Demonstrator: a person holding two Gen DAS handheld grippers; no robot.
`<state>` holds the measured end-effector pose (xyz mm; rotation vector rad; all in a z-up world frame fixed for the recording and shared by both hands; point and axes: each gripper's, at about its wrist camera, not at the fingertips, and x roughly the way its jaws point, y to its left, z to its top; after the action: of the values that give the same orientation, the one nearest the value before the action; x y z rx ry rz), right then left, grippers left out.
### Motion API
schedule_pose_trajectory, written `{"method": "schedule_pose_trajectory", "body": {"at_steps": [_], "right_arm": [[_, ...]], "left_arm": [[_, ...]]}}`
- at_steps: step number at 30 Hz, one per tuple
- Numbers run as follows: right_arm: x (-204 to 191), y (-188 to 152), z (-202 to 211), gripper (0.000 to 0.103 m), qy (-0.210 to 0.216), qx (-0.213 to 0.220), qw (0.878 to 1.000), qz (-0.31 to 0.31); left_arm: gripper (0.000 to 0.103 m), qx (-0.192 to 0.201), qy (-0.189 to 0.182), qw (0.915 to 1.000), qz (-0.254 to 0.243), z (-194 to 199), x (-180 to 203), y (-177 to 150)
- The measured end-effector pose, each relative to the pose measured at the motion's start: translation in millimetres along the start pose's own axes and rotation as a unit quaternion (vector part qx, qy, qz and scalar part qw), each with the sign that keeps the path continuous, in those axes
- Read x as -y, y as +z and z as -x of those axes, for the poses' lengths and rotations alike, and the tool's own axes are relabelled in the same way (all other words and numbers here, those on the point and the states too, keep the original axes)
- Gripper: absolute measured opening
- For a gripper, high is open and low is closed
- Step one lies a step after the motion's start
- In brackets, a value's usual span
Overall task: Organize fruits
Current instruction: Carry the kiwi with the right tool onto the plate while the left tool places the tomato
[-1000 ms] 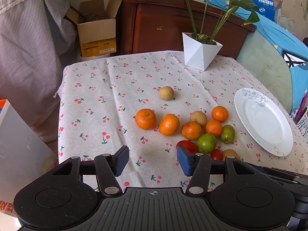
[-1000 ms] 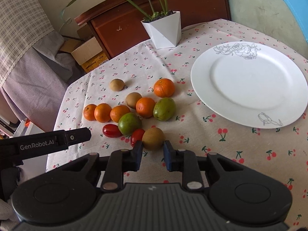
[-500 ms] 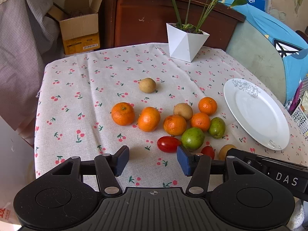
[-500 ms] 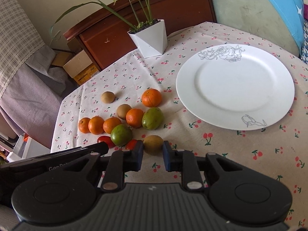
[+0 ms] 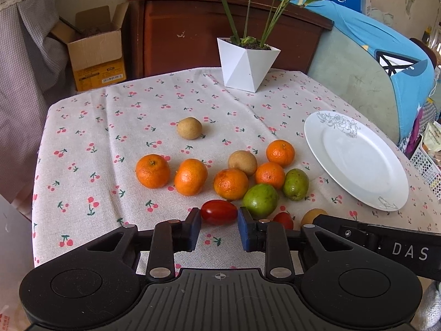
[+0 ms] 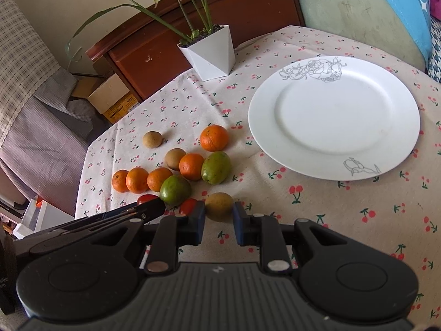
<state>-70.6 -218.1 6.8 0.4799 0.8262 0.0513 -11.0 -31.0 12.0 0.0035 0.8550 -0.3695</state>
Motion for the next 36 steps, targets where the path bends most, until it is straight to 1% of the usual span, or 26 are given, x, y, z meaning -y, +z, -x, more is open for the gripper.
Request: {"method": "schedule_pose_trajectory", "body": {"at_steps": [6,10,16,21,29,32,36], "right_arm": [[0.3,0.3,1.1,0.022,-0.001,0.003,1.0,-0.002],[2.7,1.8,4.1,0.019,-0.001,0.009,1.0,-0.007],[7.0,1.8,4.1,0.019,-0.001,0.006,1.0,-0.013],[7.7,2.0,3.3,0.023,0.004,0.0,1.0,-0.017],[4.6,0.2,1.6,0.024,0.006,-0.005,1.0,-0.01],[3.0,-1.8,-1.3,0.028,0.011,-0.018,1.0,-0.009],[-0.9,-4.2,-1.3,0.027,0.008,-0.018,1.0,0.007]], "left_arm": [[0.026,0.003,0.001,0.9999,0.01,3.6,-0.8,0.1],[0.026,0.01,-0.002,0.9999,0.014,9.4,-0.5,3.0],[0.026,0.017,-0.006,0.9998,0.007,14.3,4.4,5.0],[0.026,0.013,-0.001,0.9999,0.01,12.9,3.4,4.1],[0.026,0.014,0.0,0.9998,0.012,13.7,3.9,4.5],[0.026,0.016,0.0,0.9998,0.012,14.7,4.4,5.1],[0.026,0.017,0.001,0.9998,0.012,15.2,5.2,5.7]]}}
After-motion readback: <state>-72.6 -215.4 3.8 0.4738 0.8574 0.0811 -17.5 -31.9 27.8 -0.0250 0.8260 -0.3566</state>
